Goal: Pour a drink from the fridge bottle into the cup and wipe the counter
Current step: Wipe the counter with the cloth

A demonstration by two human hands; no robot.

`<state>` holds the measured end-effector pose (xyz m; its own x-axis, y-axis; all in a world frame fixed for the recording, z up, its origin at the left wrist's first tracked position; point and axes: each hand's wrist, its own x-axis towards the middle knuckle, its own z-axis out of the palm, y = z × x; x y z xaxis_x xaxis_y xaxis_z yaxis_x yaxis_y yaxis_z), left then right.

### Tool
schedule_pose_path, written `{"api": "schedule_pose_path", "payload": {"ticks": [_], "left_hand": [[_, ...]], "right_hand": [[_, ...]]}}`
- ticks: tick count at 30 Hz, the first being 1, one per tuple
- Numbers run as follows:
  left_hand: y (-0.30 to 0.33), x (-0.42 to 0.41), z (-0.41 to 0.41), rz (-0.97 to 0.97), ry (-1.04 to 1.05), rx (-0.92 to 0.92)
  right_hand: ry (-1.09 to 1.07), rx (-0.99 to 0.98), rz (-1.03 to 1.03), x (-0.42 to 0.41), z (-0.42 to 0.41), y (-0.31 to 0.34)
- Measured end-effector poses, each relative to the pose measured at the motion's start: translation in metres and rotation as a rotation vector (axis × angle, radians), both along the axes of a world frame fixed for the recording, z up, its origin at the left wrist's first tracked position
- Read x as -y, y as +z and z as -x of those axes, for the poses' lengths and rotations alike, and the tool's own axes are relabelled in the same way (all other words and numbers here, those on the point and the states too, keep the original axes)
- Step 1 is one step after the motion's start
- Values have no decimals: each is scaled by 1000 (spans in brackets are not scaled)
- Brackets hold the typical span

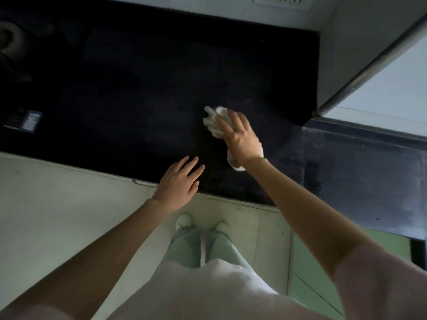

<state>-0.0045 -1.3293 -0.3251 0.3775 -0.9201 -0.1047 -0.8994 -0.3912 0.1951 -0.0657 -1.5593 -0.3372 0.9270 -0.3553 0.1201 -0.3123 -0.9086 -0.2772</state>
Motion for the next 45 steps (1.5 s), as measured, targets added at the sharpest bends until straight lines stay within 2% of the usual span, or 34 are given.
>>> {"api": "schedule_pose_path", "payload": {"ticks": [2,5,9,11,13,15,17,19,22,24,26,28,31,33,35,40,45], "left_hand": [[-2,-1,-1,-2,-13,21],[-3,-1,0,2,-13,47],[-2,-2,0,11,-11,31],[-1,-3,-1,21,-16,27],[-1,-3,-1,24,-23,28],[-1,-3,-2,14,-31,39],[-3,-2,-3,9,-36,52],[-5,-2,-2,15,-31,45],[-6,-2,-1,15,-17,30],[-4,-1,-1,-1,-23,27],[-1,-2,-1,-35,-28,24],[2,-2,-2,-64,-25,8],[4,-1,-1,-95,-27,-4],[6,1,0,-118,-25,8],[6,2,1,-123,-25,7],[8,6,2,-152,-18,7],[11,7,-4,-110,-31,11]], "right_hand": [[-103,-42,-20,42,-14,0],[-375,34,-40,75,9,2],[-616,80,-55,21,52,0],[-561,96,-53,-20,54,0],[-357,75,-64,-44,38,0],[-127,56,-39,-37,6,1],[-9,9,1,0,-29,-2],[-74,-71,14,47,-47,-3],[-341,-62,-32,94,-28,3],[-458,-30,-4,85,2,7],[-495,7,31,42,26,5],[-458,34,-4,-12,35,1],[-223,42,-34,-55,8,2],[-86,32,-4,-43,-23,3],[-67,-13,19,-11,-43,1],[-401,49,32,50,0,2],[-699,60,0,-7,49,-4]]}}
